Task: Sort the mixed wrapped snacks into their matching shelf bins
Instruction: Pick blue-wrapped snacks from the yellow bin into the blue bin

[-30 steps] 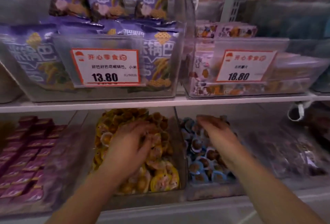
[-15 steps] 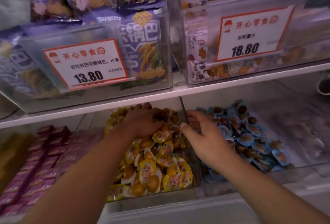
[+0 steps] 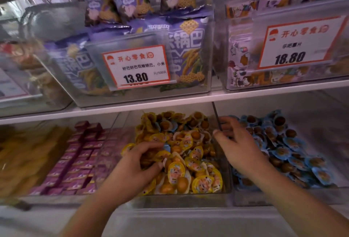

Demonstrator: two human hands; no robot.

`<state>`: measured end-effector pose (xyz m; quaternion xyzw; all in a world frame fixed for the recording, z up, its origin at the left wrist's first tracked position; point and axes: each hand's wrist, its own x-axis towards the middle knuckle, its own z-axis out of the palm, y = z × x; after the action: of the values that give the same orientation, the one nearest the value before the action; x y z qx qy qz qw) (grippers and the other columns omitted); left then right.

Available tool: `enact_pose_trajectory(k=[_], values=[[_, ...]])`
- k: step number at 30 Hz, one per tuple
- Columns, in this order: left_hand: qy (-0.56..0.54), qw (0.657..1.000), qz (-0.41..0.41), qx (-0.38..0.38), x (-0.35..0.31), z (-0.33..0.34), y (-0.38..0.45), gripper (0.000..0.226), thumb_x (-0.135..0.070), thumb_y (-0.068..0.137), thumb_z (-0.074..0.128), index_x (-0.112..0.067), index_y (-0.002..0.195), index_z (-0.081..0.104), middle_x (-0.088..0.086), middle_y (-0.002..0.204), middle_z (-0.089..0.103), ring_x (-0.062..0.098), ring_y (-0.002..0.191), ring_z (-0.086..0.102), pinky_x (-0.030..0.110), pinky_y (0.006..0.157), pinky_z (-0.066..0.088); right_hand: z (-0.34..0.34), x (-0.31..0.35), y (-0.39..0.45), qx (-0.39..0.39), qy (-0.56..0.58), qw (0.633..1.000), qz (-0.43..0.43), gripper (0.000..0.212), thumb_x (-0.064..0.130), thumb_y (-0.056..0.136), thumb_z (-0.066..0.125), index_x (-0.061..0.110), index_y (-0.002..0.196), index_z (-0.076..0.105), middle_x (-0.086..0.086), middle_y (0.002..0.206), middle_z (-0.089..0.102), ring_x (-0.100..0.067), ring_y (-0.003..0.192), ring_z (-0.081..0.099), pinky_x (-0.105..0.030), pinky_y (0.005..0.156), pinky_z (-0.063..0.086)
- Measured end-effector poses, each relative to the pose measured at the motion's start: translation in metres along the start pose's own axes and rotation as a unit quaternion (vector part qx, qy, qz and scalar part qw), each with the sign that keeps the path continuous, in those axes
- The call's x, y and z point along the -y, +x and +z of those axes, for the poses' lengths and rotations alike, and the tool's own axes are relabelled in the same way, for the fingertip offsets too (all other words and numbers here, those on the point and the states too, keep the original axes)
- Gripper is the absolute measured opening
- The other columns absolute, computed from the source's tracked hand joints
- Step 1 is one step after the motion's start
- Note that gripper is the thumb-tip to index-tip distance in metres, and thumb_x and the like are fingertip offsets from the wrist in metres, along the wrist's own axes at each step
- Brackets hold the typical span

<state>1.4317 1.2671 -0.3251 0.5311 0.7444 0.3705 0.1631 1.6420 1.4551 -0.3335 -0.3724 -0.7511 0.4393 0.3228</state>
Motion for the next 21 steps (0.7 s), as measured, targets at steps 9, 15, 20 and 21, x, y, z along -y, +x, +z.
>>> enact_pose_trajectory(k=[9,15,20,21], values=[[0.123,0.985,0.006,-0.121,0.002,0.020,0.003,0.043,-0.070,0.089,0.047,-0.033,0.075,0.064,-0.016,0.078,0.062,0.000,0.075,0.059,0.020,0.060,0.044,0.001,0.052,-0.018,-0.003,-0.270,0.914,-0.304,0.035,0.016,0.093,0.055,0.022,0.127,0.060,0.001,0.118,0.062,-0.019,0.105,0.059,-0.036,0.090,0.053],[0.197,0.976,0.013,-0.090,-0.004,0.019,0.026,0.025,-0.042,0.086,0.062,-0.034,0.109,0.064,-0.013,0.103,0.068,0.012,0.098,0.062,0.035,0.083,0.049,0.044,0.051,-0.006,0.215,-0.433,0.852,-0.201,0.037,0.015,0.090,0.057,0.023,0.126,0.057,0.000,0.126,0.055,-0.023,0.108,0.060,-0.036,0.087,0.053],[0.180,0.982,0.047,-0.005,0.003,0.015,0.028,0.034,-0.033,0.082,0.062,-0.038,0.116,0.066,-0.015,0.118,0.064,0.012,0.114,0.056,0.039,0.094,0.046,0.056,0.037,0.005,0.262,-0.421,0.855,-0.155,0.049,0.031,0.091,0.060,0.029,0.139,0.051,0.004,0.136,0.049,-0.020,0.120,0.055,-0.034,0.096,0.049],[0.157,0.986,0.044,-0.029,0.003,0.015,0.027,0.029,-0.030,0.081,0.066,-0.036,0.109,0.069,-0.014,0.112,0.066,0.011,0.108,0.059,0.036,0.090,0.048,0.057,0.037,0.007,0.254,-0.413,0.862,-0.152,0.043,0.034,0.090,0.061,0.029,0.133,0.056,0.004,0.131,0.053,-0.020,0.117,0.057,-0.034,0.094,0.050]])
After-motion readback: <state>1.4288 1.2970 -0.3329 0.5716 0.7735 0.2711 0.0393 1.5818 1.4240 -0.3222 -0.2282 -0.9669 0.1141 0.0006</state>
